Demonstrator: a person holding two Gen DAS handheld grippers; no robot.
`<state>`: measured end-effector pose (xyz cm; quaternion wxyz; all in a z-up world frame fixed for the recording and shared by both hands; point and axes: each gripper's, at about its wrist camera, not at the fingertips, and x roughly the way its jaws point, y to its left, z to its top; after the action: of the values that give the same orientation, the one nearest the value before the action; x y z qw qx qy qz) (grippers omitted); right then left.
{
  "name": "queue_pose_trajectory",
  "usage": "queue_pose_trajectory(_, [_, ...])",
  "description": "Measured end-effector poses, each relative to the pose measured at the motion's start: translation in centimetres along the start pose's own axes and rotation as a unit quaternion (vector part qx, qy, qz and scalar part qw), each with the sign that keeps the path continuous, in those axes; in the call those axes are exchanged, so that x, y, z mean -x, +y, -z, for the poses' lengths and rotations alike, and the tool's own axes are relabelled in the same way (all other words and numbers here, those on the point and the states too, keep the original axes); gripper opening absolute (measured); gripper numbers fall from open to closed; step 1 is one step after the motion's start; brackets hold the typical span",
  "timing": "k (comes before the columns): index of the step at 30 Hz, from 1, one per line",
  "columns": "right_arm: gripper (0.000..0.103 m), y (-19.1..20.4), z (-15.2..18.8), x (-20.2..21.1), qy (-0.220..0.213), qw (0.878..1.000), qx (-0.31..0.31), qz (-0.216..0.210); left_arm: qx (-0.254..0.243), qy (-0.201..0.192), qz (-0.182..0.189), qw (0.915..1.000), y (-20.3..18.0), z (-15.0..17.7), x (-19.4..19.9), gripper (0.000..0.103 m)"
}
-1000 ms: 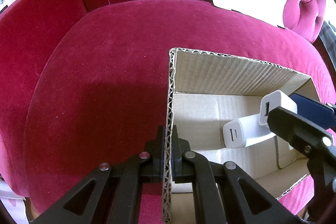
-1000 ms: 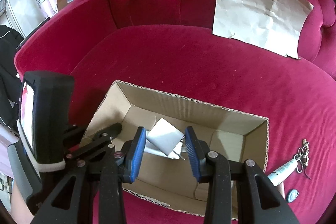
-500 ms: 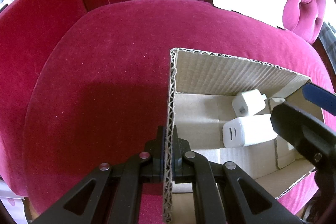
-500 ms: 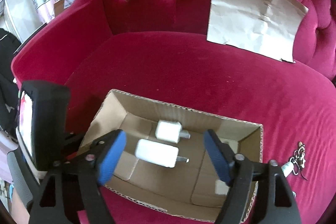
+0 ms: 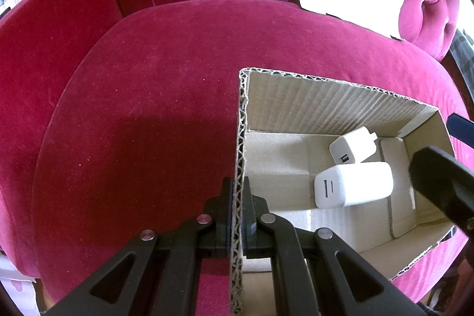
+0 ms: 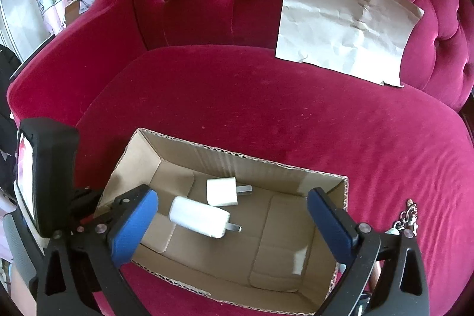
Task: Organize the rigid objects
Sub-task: 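Withdraw the right tool from the box toward the remaining objects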
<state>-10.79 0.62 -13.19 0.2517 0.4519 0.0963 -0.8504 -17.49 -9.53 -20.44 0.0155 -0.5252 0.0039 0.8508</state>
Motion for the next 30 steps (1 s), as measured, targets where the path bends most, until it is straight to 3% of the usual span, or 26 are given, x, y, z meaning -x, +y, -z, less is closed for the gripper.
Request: queue_pose_trajectory(30, [0.103,-7.7,1.1,4.1,-0.025,0.999,-0.011,0.035,-0.003,0.001,-0.008,1.0000,-0.1,-0.2,0.3,0.005])
